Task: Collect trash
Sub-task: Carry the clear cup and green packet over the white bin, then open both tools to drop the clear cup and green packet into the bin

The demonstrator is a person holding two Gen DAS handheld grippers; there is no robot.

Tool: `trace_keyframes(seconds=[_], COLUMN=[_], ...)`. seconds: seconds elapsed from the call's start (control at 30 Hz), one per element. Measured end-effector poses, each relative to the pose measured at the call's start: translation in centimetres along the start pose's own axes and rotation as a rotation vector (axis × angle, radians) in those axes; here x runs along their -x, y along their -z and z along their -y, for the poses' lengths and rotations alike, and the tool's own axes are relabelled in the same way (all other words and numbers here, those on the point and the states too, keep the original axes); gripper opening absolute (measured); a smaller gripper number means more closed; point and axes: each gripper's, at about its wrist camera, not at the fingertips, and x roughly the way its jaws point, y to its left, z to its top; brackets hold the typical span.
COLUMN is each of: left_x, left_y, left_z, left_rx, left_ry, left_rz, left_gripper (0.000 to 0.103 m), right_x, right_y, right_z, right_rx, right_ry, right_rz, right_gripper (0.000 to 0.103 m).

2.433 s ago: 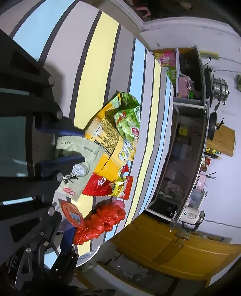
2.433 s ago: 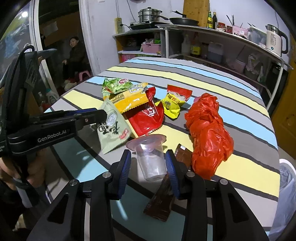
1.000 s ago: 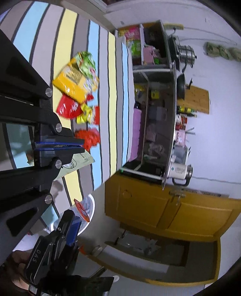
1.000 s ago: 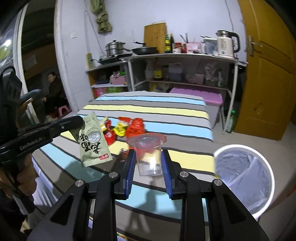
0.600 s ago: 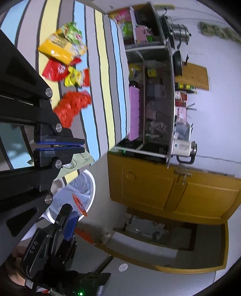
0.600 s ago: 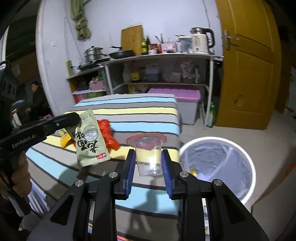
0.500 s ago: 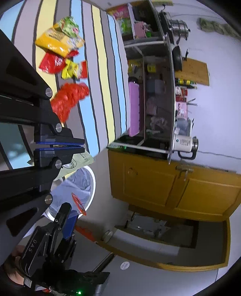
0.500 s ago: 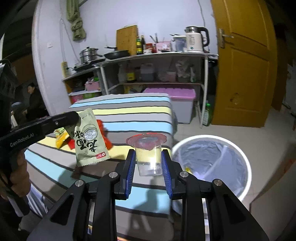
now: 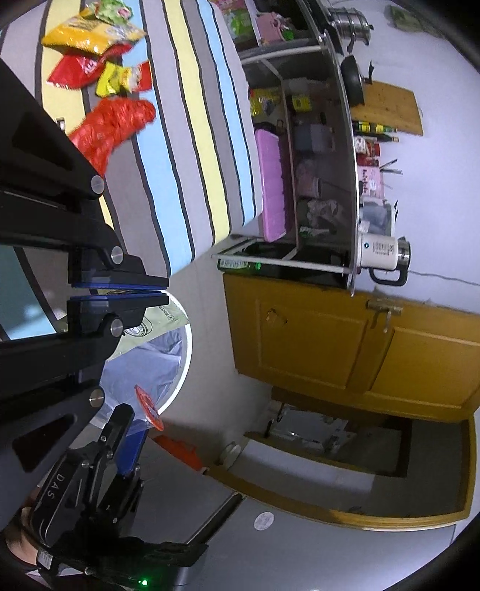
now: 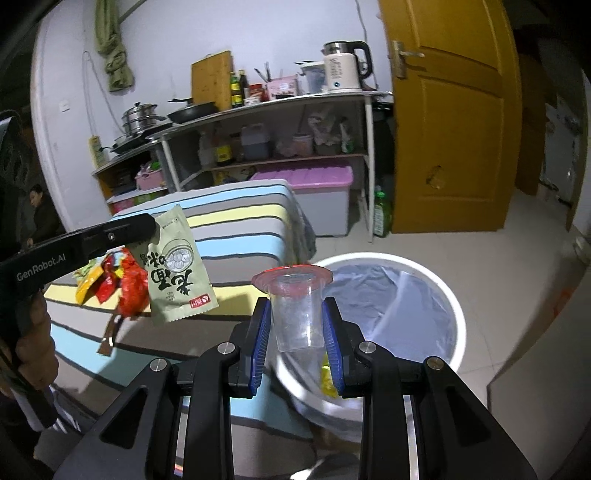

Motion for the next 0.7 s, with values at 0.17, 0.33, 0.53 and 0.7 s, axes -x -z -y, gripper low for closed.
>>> trace_keyframes(seconds=[0.17,0.33,0.53,0.7], left_x=[-2.2,-4.5,-7.0,-8.3], left_y=[-0.2,-0.3,-0.1,0.3], left_z=[1.5,2.8,3.6,4.3], left_rx=[-0.016,-0.03,-0.039,-0.044], left_ry=[0.027,0.048,0.07,0.085], left_rz=[-0.023,-0.052,-0.088,-0.108], left_gripper=[0.001,0.001,0.001,0.001], right_x=[-0.3,-0.9,-1.8,-2.6], right_y=[0.2,0.7,1.3,1.3], right_z=[1.8,3.6,5.2,6.1], right_rx=[-0.027,-0.057,-0.086,-0.101], right_ry=[0.022,0.039,0.047,0.053], right_rz=[-0.006,-0.023,-0.047,-0.059], right_gripper=[0.03,0.03,0.03,0.03])
